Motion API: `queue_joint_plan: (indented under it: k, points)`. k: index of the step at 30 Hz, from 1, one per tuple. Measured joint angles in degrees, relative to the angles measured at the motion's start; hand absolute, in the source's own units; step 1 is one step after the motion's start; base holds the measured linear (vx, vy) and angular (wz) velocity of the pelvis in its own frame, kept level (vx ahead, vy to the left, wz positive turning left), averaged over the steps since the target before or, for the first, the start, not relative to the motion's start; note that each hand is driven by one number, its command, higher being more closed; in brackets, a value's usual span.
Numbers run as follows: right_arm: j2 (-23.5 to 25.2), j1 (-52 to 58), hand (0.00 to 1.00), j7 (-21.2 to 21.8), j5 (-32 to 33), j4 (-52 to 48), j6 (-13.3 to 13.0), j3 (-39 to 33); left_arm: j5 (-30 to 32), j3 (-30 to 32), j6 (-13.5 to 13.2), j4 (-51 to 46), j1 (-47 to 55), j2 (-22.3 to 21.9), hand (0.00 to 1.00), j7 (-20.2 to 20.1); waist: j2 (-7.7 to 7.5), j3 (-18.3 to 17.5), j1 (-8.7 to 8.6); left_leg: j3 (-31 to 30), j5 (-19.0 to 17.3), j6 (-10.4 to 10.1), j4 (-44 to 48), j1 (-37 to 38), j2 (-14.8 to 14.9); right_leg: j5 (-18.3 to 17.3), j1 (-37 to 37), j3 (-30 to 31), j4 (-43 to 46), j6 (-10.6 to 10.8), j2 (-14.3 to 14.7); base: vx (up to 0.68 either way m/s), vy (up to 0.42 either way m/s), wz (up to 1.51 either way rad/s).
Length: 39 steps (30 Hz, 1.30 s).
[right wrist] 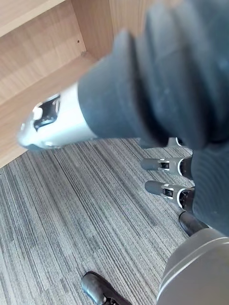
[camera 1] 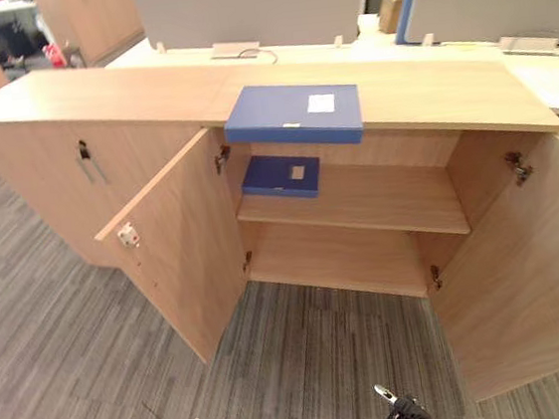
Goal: Walk over to the cabinet, pick up the folder, carry it to the office cabinet, place the folder inside the office cabinet, then close the office cabinet door
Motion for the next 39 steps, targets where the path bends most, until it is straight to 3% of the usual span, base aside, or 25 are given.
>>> queue_joint_plan:
  k: [2,4,5,7,11,15,17,18,19,21,22,25,26,27,29,30,31,32,34,37,39]
  points:
    - [-0.27,-0.10,0.00,0.04,-2.19,0.00,0.15,1.21,1.19,0.29,-0.17,-0.21,1.60,-0.23,0.00,0.09,0.51,-0.03,0.14,0.50,0.57,-0.52,-6.53,3.43,-0.51,1.36,-1.72,-5.05,-0.44,-0.11,0.48,-0.15,-0.002,-1.17]
    - [-0.50,-0.23,0.00,0.06,-2.36,-0.09,0.08,2.19,1.82,0.16,-0.20,-0.09,2.30,-0.21,0.00,0.12,0.80,0.03,-0.06,-2.35,2.31,1.61,-8.56,3.53,-0.29,0.07,-4.18,-6.39,-0.67,0.43,3.84,-0.07,-0.058,-0.98]
    - [-0.48,-0.95,0.00,0.03,-2.42,-0.20,-0.09,2.02,2.30,-0.48,-0.17,-0.05,1.79,0.04,0.00,0.10,0.80,0.77,-0.42,-2.40,2.39,1.78,-8.42,3.25,1.04,-2.00,-4.93,-6.28,-2.21,0.63,8.26,-0.01,-0.125,-0.49]
    - [-0.60,-0.55,0.00,0.01,-2.93,-0.65,-0.34,1.61,3.37,-1.88,-0.06,1.01,0.90,0.66,0.00,-0.07,0.75,1.49,-1.52,-4.95,2.42,1.68,-7.78,2.98,1.08,-1.95,-2.79,-5.81,-6.96,0.14,11.53,0.00,-0.198,0.14]
    - [-1.41,0.59,0.00,-0.02,-4.51,-1.21,-0.34,0.05,5.09,-2.03,0.22,0.86,-0.10,-0.16,0.00,-1.29,0.96,1.92,-1.75,-11.87,4.86,0.21,-10.91,5.07,0.76,-4.56,-0.98,-11.60,-4.76,-1.27,11.85,0.09,-0.183,0.62]
    - [-1.52,0.80,0.00,0.06,-6.70,-1.19,-0.17,2.08,6.08,-0.43,0.90,0.38,0.34,-0.15,0.00,-1.70,0.63,1.75,-1.69,-14.49,3.29,-0.32,-9.27,4.39,1.30,-7.44,0.12,-14.89,-3.87,-1.88,11.96,0.11,-0.128,0.41]
    - [-1.44,0.75,0.00,0.07,-6.70,-1.31,-0.10,2.14,6.08,-0.05,1.32,-0.12,0.58,-0.15,0.00,-1.70,0.47,1.67,-1.82,-15.06,0.93,-0.77,-5.47,2.65,1.60,-8.10,0.58,-15.61,-3.98,-1.90,12.03,0.13,-0.047,0.20]
    - [-1.39,0.75,0.00,0.07,-6.69,-1.35,0.04,2.14,6.07,-0.01,1.41,-0.38,0.67,-0.14,0.00,-1.71,0.42,1.61,-1.77,-15.11,-2.19,-1.70,-0.23,0.42,2.31,-8.68,1.06,-15.96,-4.06,-1.83,12.39,0.15,-0.003,0.14]
    - [-1.34,0.75,0.00,0.06,-6.67,-1.64,0.10,2.33,6.08,0.31,1.56,-0.51,0.78,-0.13,0.00,-1.70,0.69,1.46,-1.84,-15.10,-6.09,-3.57,7.70,-2.91,3.51,-9.38,1.73,-16.00,-4.09,-1.74,13.42,0.16,0.013,0.13]
    - [-0.76,0.67,0.00,0.04,-6.52,-1.66,0.11,2.60,6.04,1.28,2.05,-1.72,0.83,-0.07,0.00,-1.66,0.53,1.71,-1.71,-14.75,-8.99,-5.29,23.55,-8.68,6.11,-10.00,3.96,-15.98,-4.05,-1.89,15.03,0.19,0.039,-0.08]
    - [-0.48,0.68,0.00,0.02,-6.50,-1.66,0.10,2.73,5.86,1.60,2.21,-2.15,1.09,-0.05,0.00,-1.56,0.48,1.84,-1.42,-14.52,-8.61,-5.42,31.79,-10.91,7.97,-10.00,5.88,-15.16,-4.21,-1.89,16.17,0.20,0.049,-0.33]
    - [-0.48,0.67,0.00,-0.06,-6.45,-1.68,0.08,5.78,5.54,0.42,2.33,-3.47,1.01,-0.11,0.00,-0.95,0.54,1.88,-0.70,-12.43,-6.53,-6.49,40.29,-11.71,10.41,-10.06,9.08,-12.77,-6.22,-2.00,17.13,0.23,0.118,-0.61]
    - [-0.39,0.56,0.00,-0.10,-6.47,-1.70,0.09,6.85,5.53,-0.30,2.20,-4.21,0.68,-0.11,0.00,-0.78,0.25,1.80,-0.06,-11.15,-3.99,-6.11,43.18,-12.85,10.45,-10.00,9.78,-10.67,-7.53,-2.05,16.34,0.20,0.155,-0.78]
    - [-0.08,0.31,0.00,-0.19,-6.47,-1.73,0.18,6.85,5.50,-0.91,1.98,-4.11,0.27,0.11,0.00,-0.66,-0.34,2.12,0.39,-10.13,-5.04,-4.39,45.41,-14.63,10.01,-9.61,10.35,-9.43,-8.06,-2.04,14.92,0.18,0.176,-0.70]
    - [-0.33,-0.05,0.00,-0.76,-6.48,-1.72,0.53,6.29,5.50,-2.68,1.77,-4.16,-0.13,0.49,0.00,-0.55,-0.25,2.93,0.60,-9.91,-11.76,-2.11,38.82,-15.56,8.28,-9.61,10.82,-7.91,-7.72,-2.04,12.56,0.17,0.200,-0.40]
    - [-0.57,-0.47,0.00,-0.85,-6.50,-1.74,0.53,6.12,5.48,-3.72,1.61,-4.16,0.00,0.46,0.00,-0.53,0.03,2.88,0.82,-10.12,-11.25,-1.55,28.89,-15.29,7.68,-9.64,10.71,-7.03,-6.83,-1.99,11.26,0.16,0.184,-0.33]
    - [-0.64,-0.57,0.00,-0.86,-6.51,-1.83,0.52,6.13,5.47,-4.24,1.59,-4.04,0.40,0.51,0.00,-0.52,0.48,2.70,0.83,-10.75,-8.50,-1.09,22.83,-14.82,7.71,-9.71,10.89,-6.84,-6.58,-1.87,11.06,0.19,0.211,-0.35]
    - [-0.80,-0.65,0.00,-0.96,-6.54,-2.24,0.53,6.11,5.43,-5.35,1.46,-3.42,1.46,0.65,0.00,-0.56,1.71,2.35,1.24,-11.90,-0.60,-2.18,14.99,-13.29,7.93,-10.81,11.34,-5.66,-6.24,-0.12,11.07,0.21,0.203,-0.23]
    - [0.04,-0.93,0.00,-0.70,-6.57,-2.24,0.49,6.40,5.30,-6.06,1.14,-2.82,1.32,1.68,0.00,-0.40,-0.66,2.19,1.22,-10.84,-0.44,-1.48,12.70,-12.27,4.90,-11.08,10.97,-4.32,-6.84,0.14,8.81,0.17,0.155,0.00]
    - [0.02,-1.93,0.00,-0.64,-6.65,-1.73,0.46,6.11,5.19,-5.98,1.13,-1.82,1.51,1.69,0.00,-0.38,-0.73,2.14,1.56,-9.38,-0.12,-0.37,10.05,-10.10,3.45,-9.19,11.24,-3.75,-6.98,-0.13,7.37,0.13,0.141,-0.08]
    - [0.03,-1.97,0.00,-0.48,-7.22,-0.06,0.51,6.35,5.18,-5.91,1.13,-1.28,2.28,1.69,0.00,-0.35,-0.49,1.30,1.57,-7.94,2.03,-0.23,4.58,-6.50,2.52,-7.05,11.23,-2.56,-7.30,1.03,6.50,0.10,0.055,-0.30]
